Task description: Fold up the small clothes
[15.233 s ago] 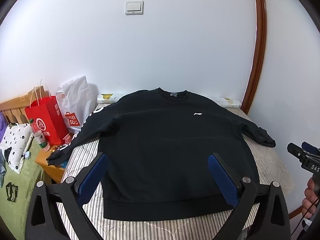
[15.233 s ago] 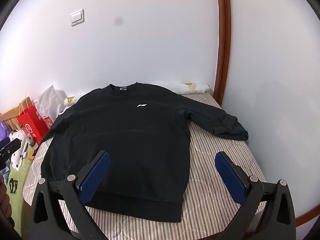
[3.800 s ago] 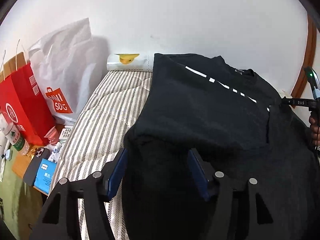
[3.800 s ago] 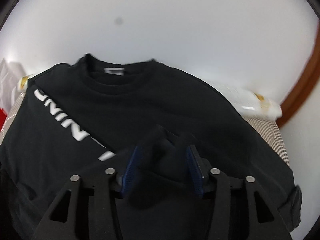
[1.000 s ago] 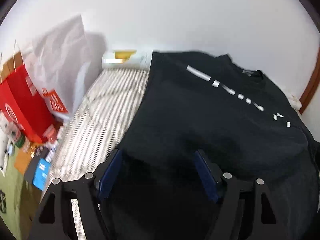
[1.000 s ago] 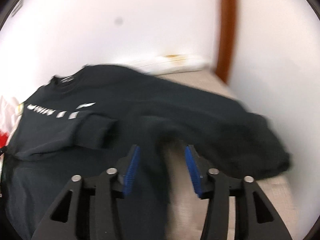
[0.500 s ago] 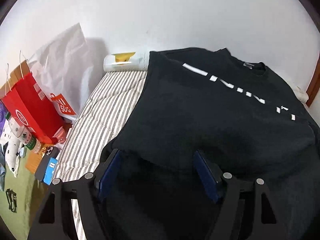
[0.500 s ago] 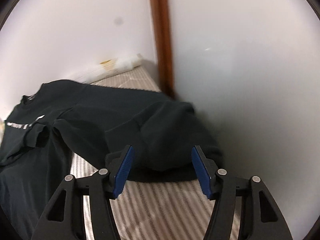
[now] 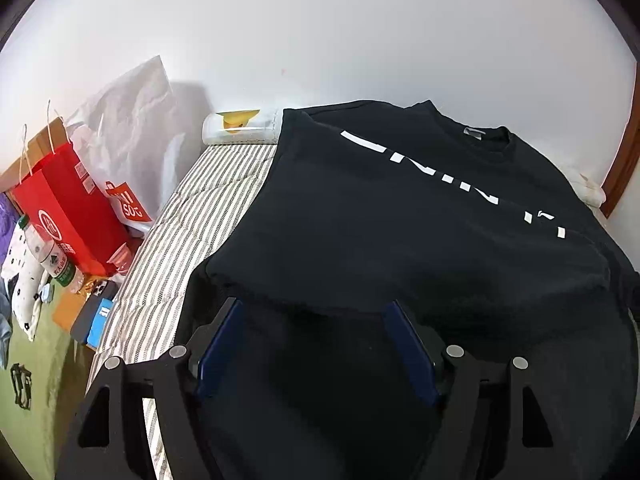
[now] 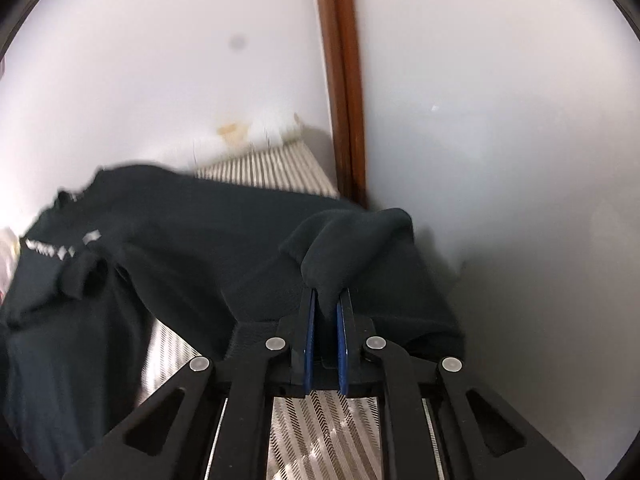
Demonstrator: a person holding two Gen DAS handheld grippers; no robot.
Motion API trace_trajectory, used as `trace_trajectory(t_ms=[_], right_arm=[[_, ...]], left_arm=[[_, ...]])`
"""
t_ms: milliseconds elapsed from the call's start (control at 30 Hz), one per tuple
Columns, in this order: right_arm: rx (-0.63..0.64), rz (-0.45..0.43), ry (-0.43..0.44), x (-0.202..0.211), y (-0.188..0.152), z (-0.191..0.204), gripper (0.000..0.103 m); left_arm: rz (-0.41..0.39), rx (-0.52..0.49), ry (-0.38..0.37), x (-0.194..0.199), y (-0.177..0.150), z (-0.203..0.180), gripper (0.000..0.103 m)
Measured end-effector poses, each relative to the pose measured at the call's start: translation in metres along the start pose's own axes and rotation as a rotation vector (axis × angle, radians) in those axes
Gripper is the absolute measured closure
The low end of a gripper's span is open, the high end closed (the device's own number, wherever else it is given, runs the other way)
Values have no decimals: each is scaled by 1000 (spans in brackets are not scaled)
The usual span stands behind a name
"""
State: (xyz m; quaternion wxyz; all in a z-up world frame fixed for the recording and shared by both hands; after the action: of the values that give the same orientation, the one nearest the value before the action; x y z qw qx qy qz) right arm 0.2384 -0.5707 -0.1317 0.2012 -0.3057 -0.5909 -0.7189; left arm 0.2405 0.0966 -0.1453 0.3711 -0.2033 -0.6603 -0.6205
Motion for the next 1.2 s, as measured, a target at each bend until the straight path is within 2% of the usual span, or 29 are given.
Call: trace_trajectory(t_ms=[200,333,500,600,767,1000,1200], right_arm=[[-73,-82,73,48,30,18,93],[-106,-118,150,66,53,61,93],[-72,-137,257,76,78,148,93],[-30,-142,330,81,89,220,93],[-1,-119,447,82,91,322,93],[44,-54,572,47,73,459,93],[58,14,628,3,43,524,93]], left_arm=[[-25,49,-20,20,-8,22,31],[-42,59,-39,33,-19,41,31],[-49,90,-64,42,-26,72,31],[-42,115,-94,42,-30,87,31],[-38,134,-124,37,-39,104,31],[-20,177,-166,19,-39,122,31],[-26,192,-216,11,-29,129,31]])
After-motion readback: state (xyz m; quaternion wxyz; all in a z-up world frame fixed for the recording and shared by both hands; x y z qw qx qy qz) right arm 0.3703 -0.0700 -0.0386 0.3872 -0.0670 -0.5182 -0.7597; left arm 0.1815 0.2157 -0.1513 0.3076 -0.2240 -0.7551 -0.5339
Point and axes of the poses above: each gripper's, at about its wrist camera, not at the fingertips, and x roughly against the way its jaws point, z to its left, y to its top, the point moved 3 cm from there along -x, roughly the way its jaws point, and after that the axes turned 3 degrees about y, right-handed, at the moved point
